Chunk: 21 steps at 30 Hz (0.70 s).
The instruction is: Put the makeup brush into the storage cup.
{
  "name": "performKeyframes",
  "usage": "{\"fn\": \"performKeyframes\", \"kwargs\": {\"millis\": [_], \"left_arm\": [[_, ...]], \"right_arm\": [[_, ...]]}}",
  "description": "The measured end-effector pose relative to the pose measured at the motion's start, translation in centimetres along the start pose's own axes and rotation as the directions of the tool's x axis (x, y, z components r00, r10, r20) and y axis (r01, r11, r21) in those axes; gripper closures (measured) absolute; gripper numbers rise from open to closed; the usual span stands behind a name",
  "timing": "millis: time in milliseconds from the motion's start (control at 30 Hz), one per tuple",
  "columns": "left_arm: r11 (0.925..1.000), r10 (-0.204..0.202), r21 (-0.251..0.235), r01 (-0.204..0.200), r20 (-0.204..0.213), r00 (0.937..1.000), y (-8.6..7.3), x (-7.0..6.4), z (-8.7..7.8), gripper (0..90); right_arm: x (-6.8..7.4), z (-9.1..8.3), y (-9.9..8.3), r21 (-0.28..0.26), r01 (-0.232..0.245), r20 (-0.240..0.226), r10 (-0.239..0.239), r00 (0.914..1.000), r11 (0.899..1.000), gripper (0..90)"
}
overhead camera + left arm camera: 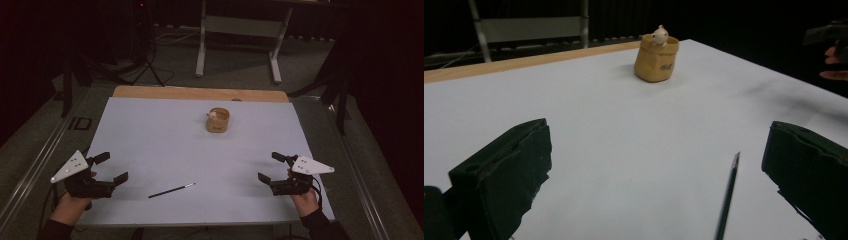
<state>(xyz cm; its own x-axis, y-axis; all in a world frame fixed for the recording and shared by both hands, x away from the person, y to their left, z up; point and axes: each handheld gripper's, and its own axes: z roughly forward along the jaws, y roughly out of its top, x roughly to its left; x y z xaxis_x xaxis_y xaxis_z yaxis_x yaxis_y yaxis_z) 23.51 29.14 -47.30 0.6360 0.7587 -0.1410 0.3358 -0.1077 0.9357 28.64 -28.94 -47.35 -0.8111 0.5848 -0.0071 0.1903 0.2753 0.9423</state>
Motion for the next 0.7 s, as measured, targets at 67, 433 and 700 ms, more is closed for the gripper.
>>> {"fn": "performKeyframes", "kwargs": {"millis": [67,433,700], "left_arm": [[0.9999,-0.015,0.008,0.015,0.015,0.9998,0.3,0.0,0.0,0.0],[0.9920,-0.032,0.125,0.018,0.107,0.9937,2.8,-0.8,0.5,0.0],[0.9774,0.018,0.206,-0.049,0.150,0.9885,3.9,-1.9,2.0,0.0]], "right_arm": [[0.0,0.0,0.0,-0.004,-0.003,0.000,0.003,1.0000,1.000,10.7],[0.1,0.1,0.1,-0.007,-0.006,-0.004,0.006,1.0000,1.000,10.9],[0.1,0.5,0.1,-0.005,-0.003,-0.019,0.002,0.9998,1.000,10.9]]}}
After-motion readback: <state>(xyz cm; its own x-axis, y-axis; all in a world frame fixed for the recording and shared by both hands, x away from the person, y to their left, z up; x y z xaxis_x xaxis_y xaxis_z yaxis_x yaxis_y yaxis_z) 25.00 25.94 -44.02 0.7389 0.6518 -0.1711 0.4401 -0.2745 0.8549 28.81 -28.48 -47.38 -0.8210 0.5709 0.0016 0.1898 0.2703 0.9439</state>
